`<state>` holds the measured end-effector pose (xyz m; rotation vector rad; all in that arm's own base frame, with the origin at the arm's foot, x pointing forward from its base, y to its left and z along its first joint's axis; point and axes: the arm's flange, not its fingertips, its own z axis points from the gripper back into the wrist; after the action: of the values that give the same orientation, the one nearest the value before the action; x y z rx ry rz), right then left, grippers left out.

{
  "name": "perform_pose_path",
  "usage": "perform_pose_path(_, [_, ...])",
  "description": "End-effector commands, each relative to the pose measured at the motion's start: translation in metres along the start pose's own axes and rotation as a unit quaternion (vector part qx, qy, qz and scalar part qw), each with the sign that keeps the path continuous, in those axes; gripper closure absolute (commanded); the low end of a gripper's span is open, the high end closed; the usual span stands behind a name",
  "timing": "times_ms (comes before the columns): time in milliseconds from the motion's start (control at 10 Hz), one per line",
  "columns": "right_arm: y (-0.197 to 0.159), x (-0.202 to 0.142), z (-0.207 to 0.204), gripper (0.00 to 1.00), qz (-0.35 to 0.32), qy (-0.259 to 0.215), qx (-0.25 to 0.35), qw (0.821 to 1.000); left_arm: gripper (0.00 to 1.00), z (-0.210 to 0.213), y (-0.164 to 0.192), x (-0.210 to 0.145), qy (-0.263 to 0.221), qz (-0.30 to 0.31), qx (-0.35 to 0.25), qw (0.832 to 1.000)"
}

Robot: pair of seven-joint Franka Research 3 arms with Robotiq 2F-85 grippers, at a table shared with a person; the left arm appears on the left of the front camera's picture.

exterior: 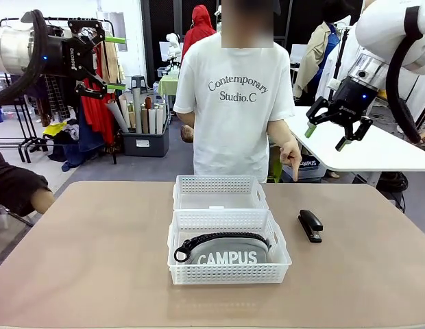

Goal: Distribute items into two baskets.
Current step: Pick up the Stapler that the person points to.

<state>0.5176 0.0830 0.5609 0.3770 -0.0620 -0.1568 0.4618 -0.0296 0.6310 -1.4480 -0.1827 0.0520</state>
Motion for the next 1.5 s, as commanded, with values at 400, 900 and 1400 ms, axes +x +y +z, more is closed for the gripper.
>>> perform_pose_path(400, [0.011,0.019,-0.027,0.0,0.059,-0.033,-0.101,0.993,0.0,0.001,-0.001,-0.001,0.0,0.0,-0.002,1.0])
perform_pose_path(900, [0.054,0.009,-0.078,0.0,0.116,-0.021,-0.149,0.982,0.0,0.001,-0.001,-0.001,0.0,0.0,-0.002,1.0])
perform_pose_path(1400, [0.057,-0.019,-0.127,0.0,0.087,-0.044,-0.106,0.99,0.0,0.001,-0.001,-0.001,0.0,0.0,-0.002,1.0])
